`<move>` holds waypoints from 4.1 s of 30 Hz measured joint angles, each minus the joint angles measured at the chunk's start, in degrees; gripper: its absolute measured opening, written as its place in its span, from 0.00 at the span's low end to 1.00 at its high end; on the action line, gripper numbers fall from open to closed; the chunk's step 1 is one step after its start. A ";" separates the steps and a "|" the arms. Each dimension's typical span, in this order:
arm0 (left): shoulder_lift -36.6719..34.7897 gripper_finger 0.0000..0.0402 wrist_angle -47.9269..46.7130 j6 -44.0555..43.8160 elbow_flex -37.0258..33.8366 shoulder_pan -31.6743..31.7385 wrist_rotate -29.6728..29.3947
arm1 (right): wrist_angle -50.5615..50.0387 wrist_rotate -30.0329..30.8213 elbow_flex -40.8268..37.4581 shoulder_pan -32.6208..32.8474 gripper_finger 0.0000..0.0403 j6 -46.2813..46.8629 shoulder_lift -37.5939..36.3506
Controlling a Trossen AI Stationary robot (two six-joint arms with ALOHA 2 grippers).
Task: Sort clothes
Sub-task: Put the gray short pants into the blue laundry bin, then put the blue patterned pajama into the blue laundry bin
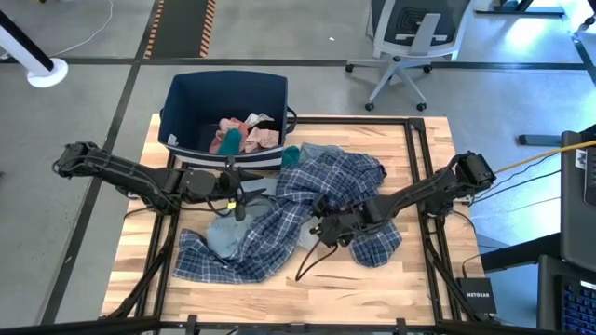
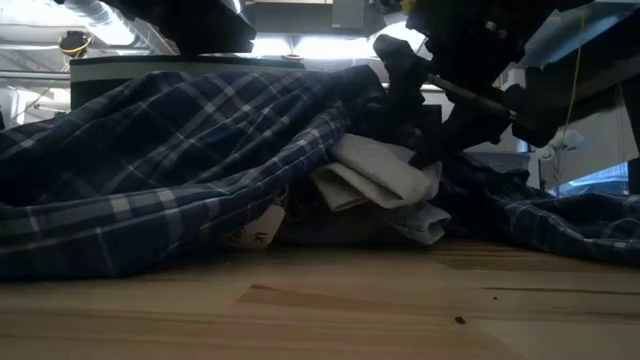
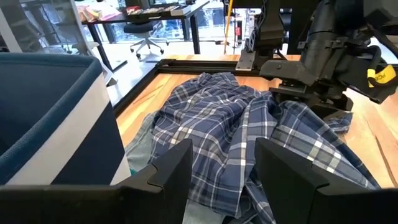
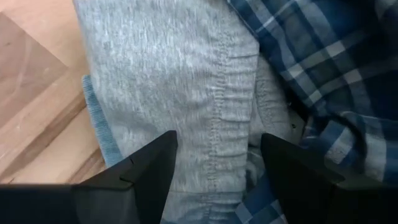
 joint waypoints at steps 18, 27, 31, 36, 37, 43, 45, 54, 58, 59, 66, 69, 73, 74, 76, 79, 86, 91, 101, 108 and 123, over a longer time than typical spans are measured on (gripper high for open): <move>-0.01 0.42 -0.29 -0.02 0.00 -0.02 0.01 | -0.45 1.38 0.13 0.96 0.05 -2.80 2.63; -0.01 0.42 -0.24 -0.31 -0.02 -0.02 0.00 | -14.48 3.06 4.91 7.91 0.11 2.97 -7.51; 0.00 0.42 -0.25 -0.35 -0.02 -0.02 -0.02 | -18.68 -1.49 7.53 10.63 0.07 4.82 -10.13; -0.01 0.42 -0.23 -0.44 -0.02 -0.02 -0.02 | -20.87 -2.12 10.73 12.59 0.04 4.33 -11.76; -0.01 0.42 -0.24 -0.44 -0.02 -0.02 -0.02 | -21.05 -0.49 11.53 12.70 0.04 2.95 -11.78; 0.00 0.42 -0.20 -0.09 -0.02 -0.02 -0.02 | -22.07 8.15 19.11 11.50 0.08 -7.65 -11.87; 0.00 0.42 -0.16 -0.16 -0.02 0.00 -0.02 | -22.13 8.94 21.97 10.17 0.06 -11.34 -11.87; 0.00 0.42 -0.16 -0.22 -0.02 0.00 -0.02 | -15.70 11.52 32.11 -1.44 0.06 -28.09 -11.87; 0.00 0.42 -0.16 -0.22 -0.02 0.00 -0.02 | -7.63 9.37 33.65 -9.47 0.06 -32.36 -11.87; 0.00 0.42 -0.16 -0.20 -0.02 0.00 -0.02 | -5.33 8.40 33.76 -11.46 0.05 -33.14 -11.87; -0.01 0.42 0.02 0.44 -0.02 0.00 -0.02 | 14.41 -3.62 33.97 -25.06 0.05 -33.57 -10.76; 0.00 0.42 0.02 0.09 -0.02 0.00 -0.02 | 23.95 -10.37 34.01 -29.77 0.06 -29.00 -8.57; 0.00 0.42 0.06 0.95 -0.02 0.00 -0.02 | 33.74 -15.31 34.01 -33.88 0.07 -24.56 -4.29; -0.01 0.42 0.00 1.14 -0.02 0.00 -0.02 | 35.45 -15.56 34.01 -34.58 0.07 -23.79 -3.17; 0.00 0.42 0.03 1.16 -0.02 -0.01 -0.02 | 38.68 -15.58 33.99 -35.48 0.07 -22.19 -0.69; -0.01 0.42 -0.02 1.14 -0.02 0.00 -0.02 | 40.92 -15.59 33.99 -36.47 0.07 -20.99 2.59; -0.01 0.42 -0.25 1.11 -0.02 -0.01 -0.02 | 41.18 -14.39 33.92 -36.59 0.07 -21.01 8.85; 0.00 0.42 -0.28 1.05 -0.02 0.00 -0.02 | 38.40 -17.14 33.90 -36.59 0.17 -19.92 9.41; 0.00 0.42 -1.98 -0.46 -0.02 -0.02 0.01 | 2.65 -10.98 42.83 -36.61 0.53 -18.42 7.34; 0.00 0.42 -1.81 -0.50 -0.02 0.00 -0.02 | -18.07 -7.86 54.95 -36.09 0.57 -18.43 7.39; -0.02 0.42 -2.79 -1.94 -0.02 0.00 0.01 | -48.51 -8.71 67.35 -22.61 0.57 -13.73 7.39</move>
